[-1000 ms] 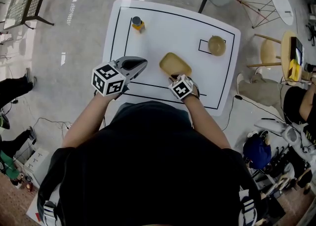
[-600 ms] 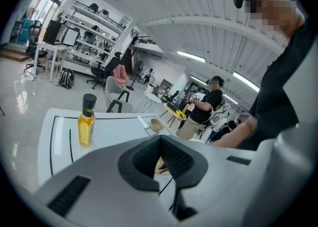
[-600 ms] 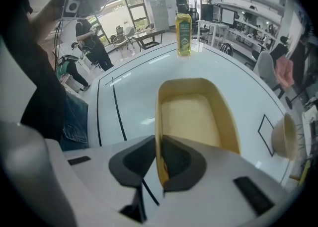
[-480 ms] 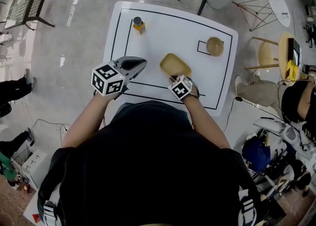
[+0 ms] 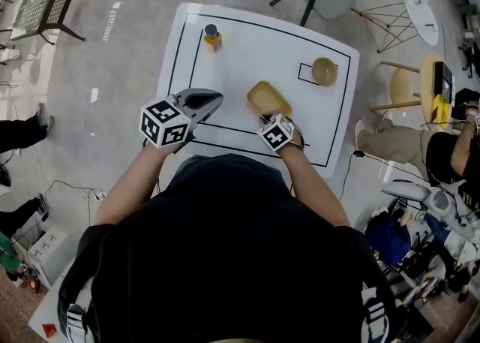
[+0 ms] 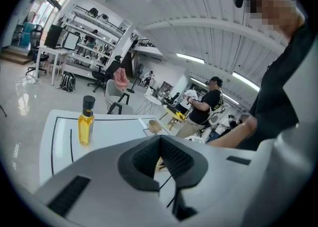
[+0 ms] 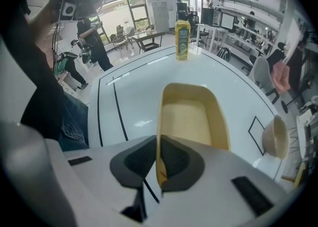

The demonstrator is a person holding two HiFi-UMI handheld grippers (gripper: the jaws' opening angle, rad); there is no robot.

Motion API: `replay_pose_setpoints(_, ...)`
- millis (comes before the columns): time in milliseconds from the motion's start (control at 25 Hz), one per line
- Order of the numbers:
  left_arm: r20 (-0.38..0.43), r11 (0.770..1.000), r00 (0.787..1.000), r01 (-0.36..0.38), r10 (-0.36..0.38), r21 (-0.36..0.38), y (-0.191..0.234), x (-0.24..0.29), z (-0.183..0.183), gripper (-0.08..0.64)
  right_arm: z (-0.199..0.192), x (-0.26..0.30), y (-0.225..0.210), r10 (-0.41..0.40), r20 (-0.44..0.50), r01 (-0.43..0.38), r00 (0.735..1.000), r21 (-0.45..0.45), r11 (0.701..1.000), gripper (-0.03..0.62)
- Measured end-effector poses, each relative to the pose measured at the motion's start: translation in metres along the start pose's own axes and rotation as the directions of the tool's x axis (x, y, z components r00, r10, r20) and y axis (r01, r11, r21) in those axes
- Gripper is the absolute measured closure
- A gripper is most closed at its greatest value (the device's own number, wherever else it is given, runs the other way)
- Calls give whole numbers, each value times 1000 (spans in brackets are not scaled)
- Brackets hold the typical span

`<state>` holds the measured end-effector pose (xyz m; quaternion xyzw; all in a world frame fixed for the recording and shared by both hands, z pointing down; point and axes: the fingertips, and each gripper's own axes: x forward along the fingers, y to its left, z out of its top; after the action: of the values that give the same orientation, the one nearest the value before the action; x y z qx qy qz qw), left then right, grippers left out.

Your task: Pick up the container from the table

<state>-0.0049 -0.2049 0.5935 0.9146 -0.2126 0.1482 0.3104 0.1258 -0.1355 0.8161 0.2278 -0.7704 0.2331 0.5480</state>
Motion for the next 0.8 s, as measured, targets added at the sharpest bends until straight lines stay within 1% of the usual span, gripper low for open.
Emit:
replay_pose_setpoints(360,3,1000,1000,14,-14,21,-18,-4,-1,554,-4,-12,7,-13,13,13,1000,-1,1000,574)
replay_pose_setpoints(800,-7,998,1000,28,-27,54,-33,-8,-3,554,-7,-27,13,-37,45,36,998,24,999,574)
